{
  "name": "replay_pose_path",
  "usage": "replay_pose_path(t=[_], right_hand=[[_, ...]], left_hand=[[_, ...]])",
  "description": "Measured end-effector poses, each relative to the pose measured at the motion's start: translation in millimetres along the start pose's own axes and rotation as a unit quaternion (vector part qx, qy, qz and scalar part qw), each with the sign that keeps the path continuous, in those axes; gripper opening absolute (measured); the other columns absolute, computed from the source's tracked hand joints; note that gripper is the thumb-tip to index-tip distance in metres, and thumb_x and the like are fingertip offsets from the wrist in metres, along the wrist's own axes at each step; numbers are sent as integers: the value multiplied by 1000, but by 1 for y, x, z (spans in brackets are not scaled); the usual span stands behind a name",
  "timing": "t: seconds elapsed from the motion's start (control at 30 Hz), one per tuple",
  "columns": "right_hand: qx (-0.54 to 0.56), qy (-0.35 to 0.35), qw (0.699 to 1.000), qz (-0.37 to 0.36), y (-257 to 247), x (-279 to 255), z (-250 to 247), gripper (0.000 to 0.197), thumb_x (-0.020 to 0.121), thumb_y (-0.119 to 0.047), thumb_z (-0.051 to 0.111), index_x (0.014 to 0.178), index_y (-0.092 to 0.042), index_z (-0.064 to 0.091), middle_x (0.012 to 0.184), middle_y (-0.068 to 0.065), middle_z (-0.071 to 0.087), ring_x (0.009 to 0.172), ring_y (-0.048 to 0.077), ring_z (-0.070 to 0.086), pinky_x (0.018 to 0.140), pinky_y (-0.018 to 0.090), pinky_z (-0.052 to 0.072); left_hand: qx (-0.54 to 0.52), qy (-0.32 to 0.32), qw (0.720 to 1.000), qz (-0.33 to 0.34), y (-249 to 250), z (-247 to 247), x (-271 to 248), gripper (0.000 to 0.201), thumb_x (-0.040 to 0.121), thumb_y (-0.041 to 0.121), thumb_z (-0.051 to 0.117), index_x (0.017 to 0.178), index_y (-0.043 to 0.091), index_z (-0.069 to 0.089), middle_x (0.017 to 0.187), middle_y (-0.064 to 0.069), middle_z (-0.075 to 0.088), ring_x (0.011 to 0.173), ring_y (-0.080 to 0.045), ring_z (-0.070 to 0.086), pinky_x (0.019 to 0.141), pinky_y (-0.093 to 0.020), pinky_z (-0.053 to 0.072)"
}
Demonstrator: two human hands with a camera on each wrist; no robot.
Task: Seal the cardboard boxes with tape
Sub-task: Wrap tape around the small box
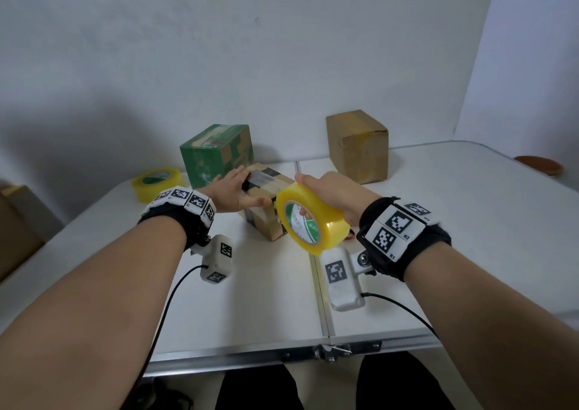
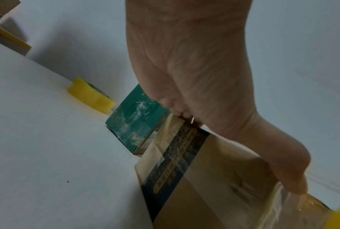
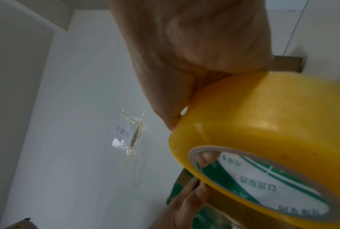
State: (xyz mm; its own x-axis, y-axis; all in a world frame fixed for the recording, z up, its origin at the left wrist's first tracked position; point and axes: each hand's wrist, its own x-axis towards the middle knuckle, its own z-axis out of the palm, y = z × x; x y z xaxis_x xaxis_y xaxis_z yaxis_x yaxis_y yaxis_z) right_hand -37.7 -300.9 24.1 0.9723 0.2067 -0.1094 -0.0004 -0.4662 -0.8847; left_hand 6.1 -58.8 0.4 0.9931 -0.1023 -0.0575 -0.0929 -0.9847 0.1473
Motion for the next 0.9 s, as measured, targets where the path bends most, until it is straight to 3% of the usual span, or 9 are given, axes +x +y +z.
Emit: replay_pose_path(t=[0.1,0.17,0.27,0.5,0.6,0.73,0.9], right_hand=[[0,0,1000,10,6,-1,3,59,96,-56,47,121,-2,56,107,13,62,87,24,60,71,31,47],[-4,-6,1000,26,13,-3,7,59,96,-56,46,120,-3,56,106,12,62,84,23,59,66,29,44],[3,-6,999,34,24,-2,10,64,95,-59,47,124,-2,57,112,14,63,98,27,60,79,33,47],[7,-1,999,37,24,1,11,65,94,-59,47,127,-4,55,117,14,62,103,29,59,84,36,47],[11,-8,999,41,25,4,10,65,95,-58,46,127,-3,55,117,15,63,103,29,59,84,35,46],[3,-14,999,40,27,6,9,65,94,-59,45,126,-3,56,116,16,64,104,30,61,93,41,50],[-13,-13,999,32,23,6,10,67,96,-58,43,128,-1,56,122,18,63,109,32,61,99,45,49]], left_hand=[[6,-6,1000,-9,0,0,-1,135,48,95,30,156,19,1,163,-8,2,150,-21,3,121,-49,3],[12,-12,1000,-13,1,-1,-1,129,60,95,39,156,18,0,164,-7,0,150,-21,2,121,-48,2],[20,-19,999,-16,2,0,1,122,67,89,41,156,18,-1,164,-6,-3,150,-20,1,121,-47,2],[47,-17,999,-16,8,-2,-3,98,85,73,40,156,18,0,163,-7,-4,150,-22,0,121,-48,2],[48,-16,999,-15,11,-2,-1,89,87,70,42,156,28,3,163,-8,-2,150,-24,-1,120,-50,2],[38,-14,999,8,13,4,-1,69,92,65,40,150,50,5,162,-13,-2,149,-34,-4,119,-53,6],[12,59,995,81,19,17,-6,58,100,45,42,153,37,20,162,-10,11,148,-30,16,118,-43,21]])
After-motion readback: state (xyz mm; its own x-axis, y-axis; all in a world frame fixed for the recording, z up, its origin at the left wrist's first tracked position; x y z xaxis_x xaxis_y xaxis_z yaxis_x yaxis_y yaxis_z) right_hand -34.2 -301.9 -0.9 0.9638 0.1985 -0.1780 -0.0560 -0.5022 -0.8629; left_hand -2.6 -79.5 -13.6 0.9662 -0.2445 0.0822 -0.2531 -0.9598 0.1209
